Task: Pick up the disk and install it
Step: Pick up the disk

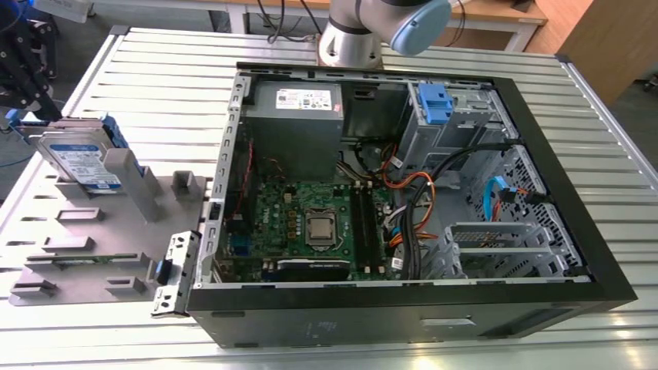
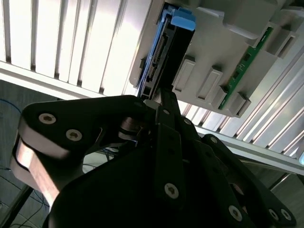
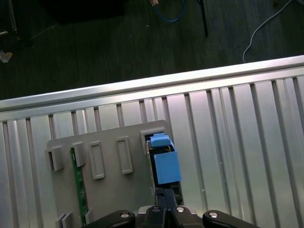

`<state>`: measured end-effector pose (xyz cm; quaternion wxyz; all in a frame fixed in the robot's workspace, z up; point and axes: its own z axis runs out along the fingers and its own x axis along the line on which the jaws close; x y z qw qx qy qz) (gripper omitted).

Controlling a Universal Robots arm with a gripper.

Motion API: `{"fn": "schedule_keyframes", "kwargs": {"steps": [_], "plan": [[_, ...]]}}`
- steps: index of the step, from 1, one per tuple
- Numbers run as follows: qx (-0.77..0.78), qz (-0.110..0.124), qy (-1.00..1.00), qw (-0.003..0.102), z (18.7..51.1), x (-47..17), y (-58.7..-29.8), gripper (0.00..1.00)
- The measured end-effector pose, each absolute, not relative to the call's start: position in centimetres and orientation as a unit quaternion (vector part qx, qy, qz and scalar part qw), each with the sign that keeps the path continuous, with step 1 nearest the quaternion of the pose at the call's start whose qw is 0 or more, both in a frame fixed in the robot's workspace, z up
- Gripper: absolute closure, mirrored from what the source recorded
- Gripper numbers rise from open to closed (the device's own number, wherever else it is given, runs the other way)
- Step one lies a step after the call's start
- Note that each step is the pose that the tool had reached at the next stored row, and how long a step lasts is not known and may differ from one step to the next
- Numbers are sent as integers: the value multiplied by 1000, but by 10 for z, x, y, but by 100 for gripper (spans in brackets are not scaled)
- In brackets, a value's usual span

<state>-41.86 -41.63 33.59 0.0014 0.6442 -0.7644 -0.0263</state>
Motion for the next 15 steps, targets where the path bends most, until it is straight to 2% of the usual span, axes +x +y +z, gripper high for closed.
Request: {"fn": "schedule_keyframes", "kwargs": {"steps": [3,15], "plan": [[644,-31,-764,-2,336,-419,-416,89],[644,-31,-764,-2,332,-413,-416,89]]}}
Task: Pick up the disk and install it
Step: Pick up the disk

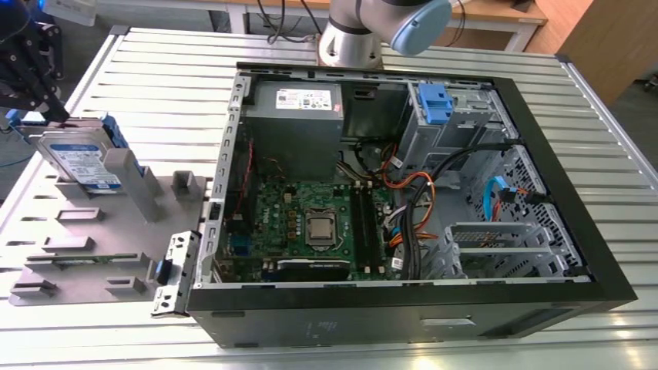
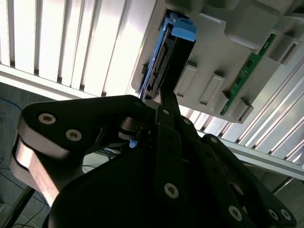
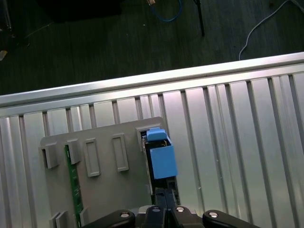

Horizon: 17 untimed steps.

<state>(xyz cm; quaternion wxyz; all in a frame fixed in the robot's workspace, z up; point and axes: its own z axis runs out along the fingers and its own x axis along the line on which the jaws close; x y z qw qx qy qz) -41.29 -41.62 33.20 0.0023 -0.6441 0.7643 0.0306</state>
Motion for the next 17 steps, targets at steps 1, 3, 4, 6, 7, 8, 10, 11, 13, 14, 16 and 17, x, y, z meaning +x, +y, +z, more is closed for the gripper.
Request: {"fn": "schedule_keyframes", "kwargs": {"steps": [1,3,4,6,7,8,10,11,13,14,16,17], "plan": [[-644,31,764,2,332,-413,-416,89],[-644,31,764,2,332,-413,-416,89],[-644,31,764,2,332,-413,-416,89],[-644,31,764,2,332,-413,-416,89],[-644,31,764,2,332,-413,-416,89],[-644,31,764,2,332,-413,-416,89],[-644,31,764,2,332,-413,-416,89],[-644,31,764,2,332,-413,-416,83],[-644,31,764,2,331,-413,-416,77],[-644,31,764,2,331,-413,-416,71],[-644,31,764,2,331,-413,-416,65],[-644,31,764,2,331,-413,-416,59]]}}
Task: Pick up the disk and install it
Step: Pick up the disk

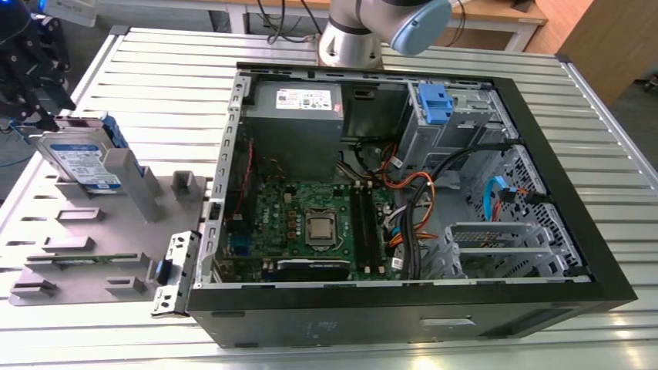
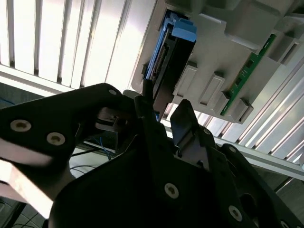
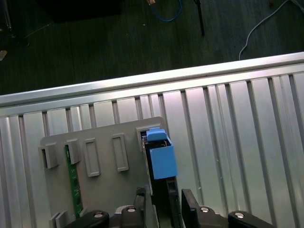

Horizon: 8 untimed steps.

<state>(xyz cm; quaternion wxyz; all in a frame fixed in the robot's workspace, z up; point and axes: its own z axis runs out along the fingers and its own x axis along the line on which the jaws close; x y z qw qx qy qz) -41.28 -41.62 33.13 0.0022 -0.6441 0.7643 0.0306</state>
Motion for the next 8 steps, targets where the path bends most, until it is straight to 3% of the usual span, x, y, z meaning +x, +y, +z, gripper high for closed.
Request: {"fn": "schedule_keyframes", "kwargs": {"steps": [1,5,8], "plan": [[-644,31,764,2,331,-413,-416,59],[-644,31,764,2,331,-413,-416,41],[-646,31,763,2,330,-413,-416,41]]}}
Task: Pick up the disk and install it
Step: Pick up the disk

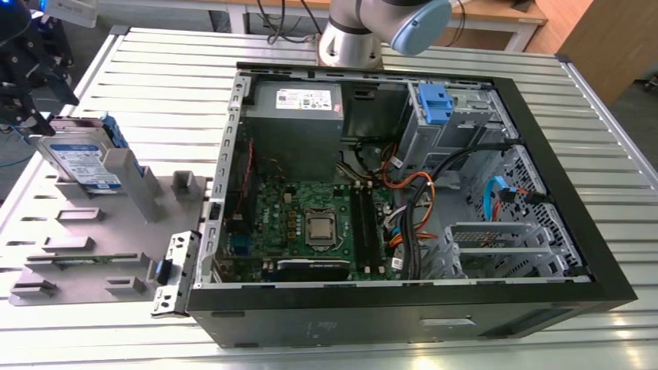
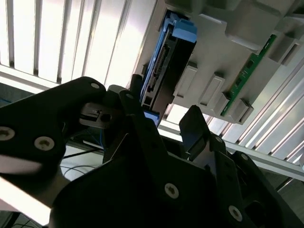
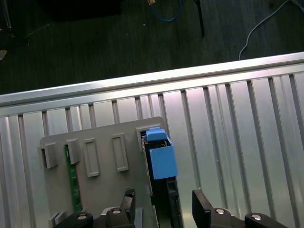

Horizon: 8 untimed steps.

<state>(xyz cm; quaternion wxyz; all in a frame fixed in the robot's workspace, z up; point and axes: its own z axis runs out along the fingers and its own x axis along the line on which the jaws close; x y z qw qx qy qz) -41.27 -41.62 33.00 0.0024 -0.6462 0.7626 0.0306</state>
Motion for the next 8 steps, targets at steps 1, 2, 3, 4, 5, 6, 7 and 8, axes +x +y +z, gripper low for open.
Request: {"fn": "schedule_keyframes", "kwargs": {"steps": [1,2,3,4,5,6,7,8], "plan": [[-650,31,760,2,330,-413,-416,41],[-654,31,756,2,329,-413,-416,41],[-658,31,752,2,328,-413,-416,41],[-663,31,748,1,327,-413,-416,41],[-667,31,744,1,327,-413,-416,41],[-671,31,741,1,326,-413,-416,41],[-675,31,737,1,325,-413,-415,41],[-678,31,734,1,324,-413,-415,41]]}}
